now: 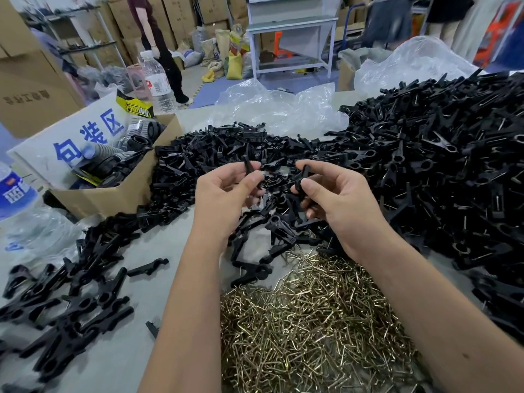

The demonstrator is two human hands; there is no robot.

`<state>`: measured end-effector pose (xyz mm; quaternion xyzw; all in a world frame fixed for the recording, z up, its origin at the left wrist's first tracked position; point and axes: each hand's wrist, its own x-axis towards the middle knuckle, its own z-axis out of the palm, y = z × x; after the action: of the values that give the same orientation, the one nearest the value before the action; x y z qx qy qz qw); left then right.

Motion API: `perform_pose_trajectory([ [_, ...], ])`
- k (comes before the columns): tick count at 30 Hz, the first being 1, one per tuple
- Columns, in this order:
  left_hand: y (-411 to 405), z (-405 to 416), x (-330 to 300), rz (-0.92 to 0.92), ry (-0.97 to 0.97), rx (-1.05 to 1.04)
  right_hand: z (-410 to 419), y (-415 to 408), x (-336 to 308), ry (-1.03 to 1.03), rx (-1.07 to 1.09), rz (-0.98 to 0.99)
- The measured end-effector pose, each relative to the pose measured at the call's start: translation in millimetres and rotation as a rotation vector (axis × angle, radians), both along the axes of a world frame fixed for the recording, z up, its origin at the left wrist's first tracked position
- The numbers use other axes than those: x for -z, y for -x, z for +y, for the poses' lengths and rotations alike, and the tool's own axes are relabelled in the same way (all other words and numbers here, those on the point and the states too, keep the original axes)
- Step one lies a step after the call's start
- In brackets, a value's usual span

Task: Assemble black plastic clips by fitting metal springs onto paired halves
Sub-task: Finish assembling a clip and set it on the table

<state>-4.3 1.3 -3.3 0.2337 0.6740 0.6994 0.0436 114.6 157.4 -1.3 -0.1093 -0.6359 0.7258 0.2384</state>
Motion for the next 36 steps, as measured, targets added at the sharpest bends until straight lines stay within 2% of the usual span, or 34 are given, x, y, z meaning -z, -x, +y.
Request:
perform_pose_trajectory([
  [11, -9.6, 6.0, -1.1, -0.126, 0.037, 0.272, 3.1, -2.3, 2.1, -0.009, -0.071, 0.037],
  [21, -11.0, 5.5, -3.3, -0.201, -0.043, 0.291, 5.5, -1.9, 2.9, -0.011, -0.099, 0.068],
  [29, -10.0, 2.0, -4.2, -0.328, -0.044, 0.425, 7.6, -3.0, 3.6, -0.022, -0.050, 0.050],
  [36, -11.1, 3.7, -4.4, -0.234, 0.006, 0.441, 5.9, -3.8, 2.6, -0.094, -0.049, 0.054],
])
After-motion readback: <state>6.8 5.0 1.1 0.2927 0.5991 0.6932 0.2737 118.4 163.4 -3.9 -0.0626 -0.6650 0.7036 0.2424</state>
